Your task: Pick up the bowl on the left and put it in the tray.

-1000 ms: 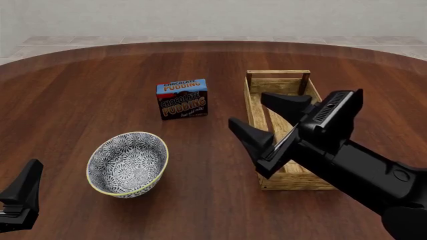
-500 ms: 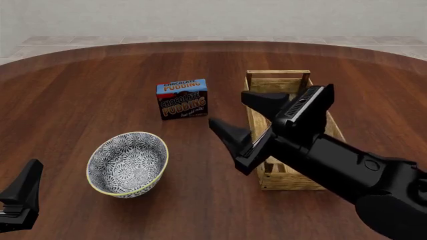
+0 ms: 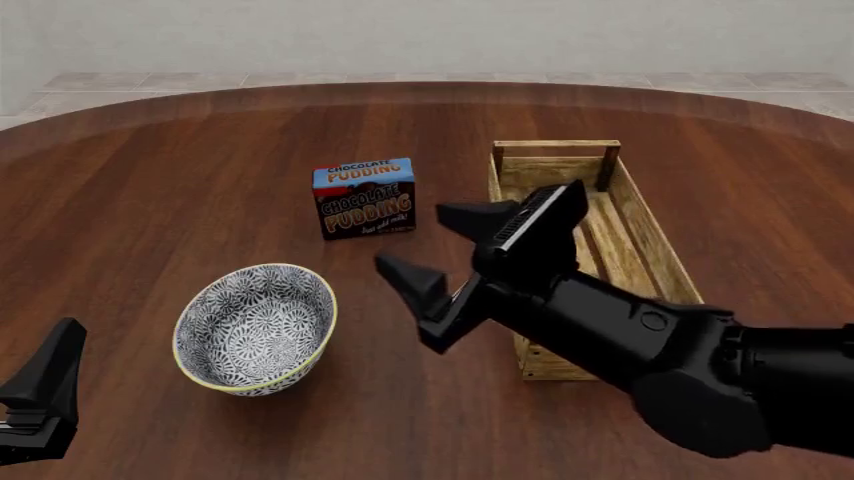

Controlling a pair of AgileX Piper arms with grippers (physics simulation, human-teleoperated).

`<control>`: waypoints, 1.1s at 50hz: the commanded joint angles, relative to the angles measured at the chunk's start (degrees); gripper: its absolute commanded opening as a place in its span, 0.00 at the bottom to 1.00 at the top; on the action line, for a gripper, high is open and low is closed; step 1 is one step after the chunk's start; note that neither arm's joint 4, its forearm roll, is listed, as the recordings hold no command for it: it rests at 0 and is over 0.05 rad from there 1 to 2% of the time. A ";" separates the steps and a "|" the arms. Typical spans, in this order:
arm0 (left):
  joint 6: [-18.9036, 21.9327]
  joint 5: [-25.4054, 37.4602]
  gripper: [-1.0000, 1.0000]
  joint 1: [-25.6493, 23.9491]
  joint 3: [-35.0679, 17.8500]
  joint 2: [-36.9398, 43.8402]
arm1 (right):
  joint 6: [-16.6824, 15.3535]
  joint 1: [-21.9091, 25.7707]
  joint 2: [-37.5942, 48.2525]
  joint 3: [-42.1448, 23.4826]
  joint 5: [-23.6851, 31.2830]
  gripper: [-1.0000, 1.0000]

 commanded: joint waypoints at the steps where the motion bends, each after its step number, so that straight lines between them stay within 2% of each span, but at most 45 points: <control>1: 0.00 0.00 1.00 0.00 0.00 0.00 | 1.53 -0.03 3.18 -1.76 -0.10 1.00; 19: 0.00 0.00 1.00 0.00 0.00 0.00 | 3.97 -0.46 7.49 -5.75 3.14 1.00; 34: 0.00 0.00 1.00 0.00 0.00 0.00 | 2.30 0.30 9.75 -7.83 4.50 1.00; 40: 0.00 0.00 1.00 0.00 0.00 0.00 | 2.81 -0.18 10.71 -9.00 5.26 1.00; 45: 0.00 0.00 1.00 0.00 0.00 0.00 | 4.63 -0.06 11.59 -10.29 6.23 1.00; 55: 0.00 0.00 1.00 0.00 0.00 0.00 | 5.02 0.00 13.25 -11.57 6.70 1.00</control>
